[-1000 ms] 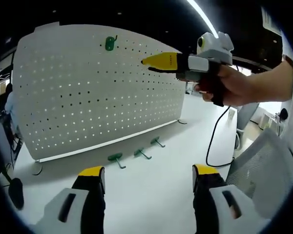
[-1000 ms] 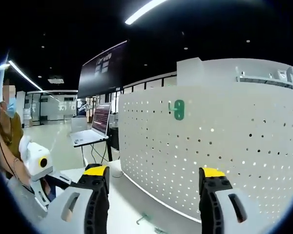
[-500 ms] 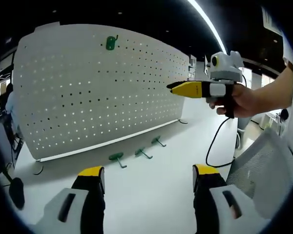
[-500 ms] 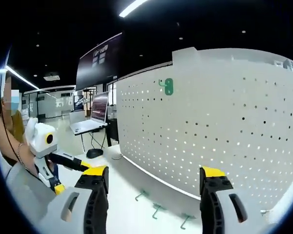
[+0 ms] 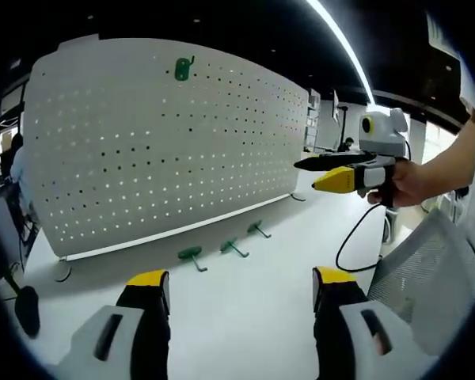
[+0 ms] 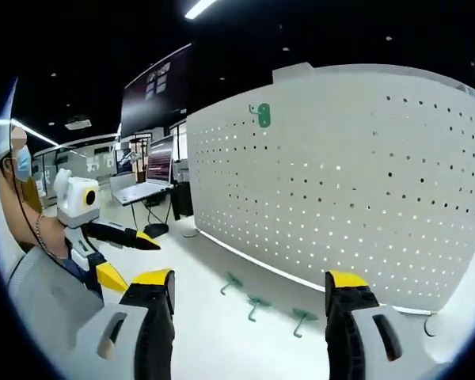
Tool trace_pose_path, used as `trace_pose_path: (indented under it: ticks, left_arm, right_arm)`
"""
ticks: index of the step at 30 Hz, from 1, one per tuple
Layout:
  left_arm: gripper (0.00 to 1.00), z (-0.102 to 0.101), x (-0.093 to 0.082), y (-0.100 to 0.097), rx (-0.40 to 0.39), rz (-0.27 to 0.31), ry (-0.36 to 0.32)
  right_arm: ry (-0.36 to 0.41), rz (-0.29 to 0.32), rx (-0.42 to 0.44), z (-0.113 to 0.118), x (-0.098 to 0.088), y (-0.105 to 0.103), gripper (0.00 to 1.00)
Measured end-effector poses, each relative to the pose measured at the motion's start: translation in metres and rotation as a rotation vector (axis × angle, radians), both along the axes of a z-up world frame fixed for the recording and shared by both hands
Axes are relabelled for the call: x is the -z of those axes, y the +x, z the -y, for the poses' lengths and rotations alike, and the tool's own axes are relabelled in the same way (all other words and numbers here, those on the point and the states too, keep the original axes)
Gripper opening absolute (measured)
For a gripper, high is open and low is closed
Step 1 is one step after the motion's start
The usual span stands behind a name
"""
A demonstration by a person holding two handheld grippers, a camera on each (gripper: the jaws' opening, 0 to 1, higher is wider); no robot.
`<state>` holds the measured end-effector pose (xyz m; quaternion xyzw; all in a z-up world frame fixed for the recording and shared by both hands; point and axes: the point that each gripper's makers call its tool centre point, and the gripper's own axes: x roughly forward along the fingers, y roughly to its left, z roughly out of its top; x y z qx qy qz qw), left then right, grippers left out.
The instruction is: Insert the hook assembly into the mounting plate slot until the hook locks in place.
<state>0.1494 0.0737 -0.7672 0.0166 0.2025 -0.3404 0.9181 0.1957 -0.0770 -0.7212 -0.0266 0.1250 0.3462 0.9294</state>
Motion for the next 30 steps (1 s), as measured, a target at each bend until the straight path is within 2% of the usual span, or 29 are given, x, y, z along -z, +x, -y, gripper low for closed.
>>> trace_pose_path:
  ticks: [17, 30]
  left_arm:
    - [0.76, -0.003, 0.003, 0.0, -0.002, -0.008, 0.014]
    - [0.77, 0.004, 0.002, -0.004, 0.032, -0.025, 0.028]
  right_arm:
    - [-0.053, -0.067, 0.003, 0.032, 0.024, -0.02, 0.75]
    - [-0.048, -0.097, 0.019, 0.045, 0.034, -0.031, 0.77]
